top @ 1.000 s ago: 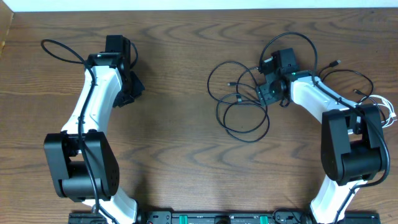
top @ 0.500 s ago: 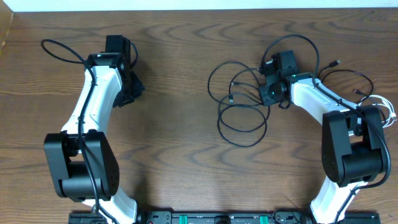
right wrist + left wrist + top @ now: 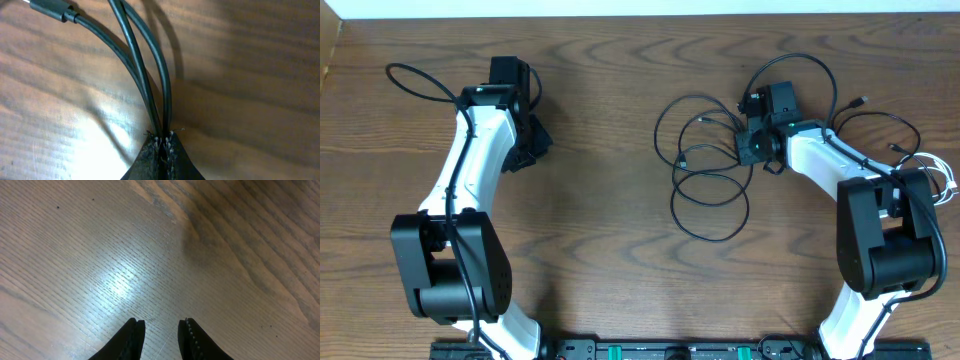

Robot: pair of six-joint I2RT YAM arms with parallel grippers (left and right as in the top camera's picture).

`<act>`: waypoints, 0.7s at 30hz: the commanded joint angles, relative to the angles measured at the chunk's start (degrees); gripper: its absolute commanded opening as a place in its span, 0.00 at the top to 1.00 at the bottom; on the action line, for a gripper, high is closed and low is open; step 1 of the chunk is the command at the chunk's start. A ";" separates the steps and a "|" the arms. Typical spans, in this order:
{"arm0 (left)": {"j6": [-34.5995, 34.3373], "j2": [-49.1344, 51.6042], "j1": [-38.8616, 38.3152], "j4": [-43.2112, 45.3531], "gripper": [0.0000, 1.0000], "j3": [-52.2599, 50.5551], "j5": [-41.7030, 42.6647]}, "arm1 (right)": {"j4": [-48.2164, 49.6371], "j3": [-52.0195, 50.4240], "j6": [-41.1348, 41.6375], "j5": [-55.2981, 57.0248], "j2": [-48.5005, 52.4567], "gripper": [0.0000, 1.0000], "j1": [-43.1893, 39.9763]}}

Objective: Untangle cables

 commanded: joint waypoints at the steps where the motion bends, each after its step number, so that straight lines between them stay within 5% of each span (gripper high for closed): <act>1: -0.33 0.63 -0.04 -0.33 0.72 -0.22 -1.16 | 2.47 -0.74 -0.24 -0.22 1.18 0.99 -0.39; 11: -0.33 0.63 -0.04 -0.31 0.72 -0.22 -1.14 | 9.53 0.61 2.75 4.33 1.16 0.99 -4.48; 21: -0.33 0.63 -0.04 -0.31 0.72 -0.22 -1.16 | 0.46 13.03 2.10 9.73 1.09 0.99 -9.81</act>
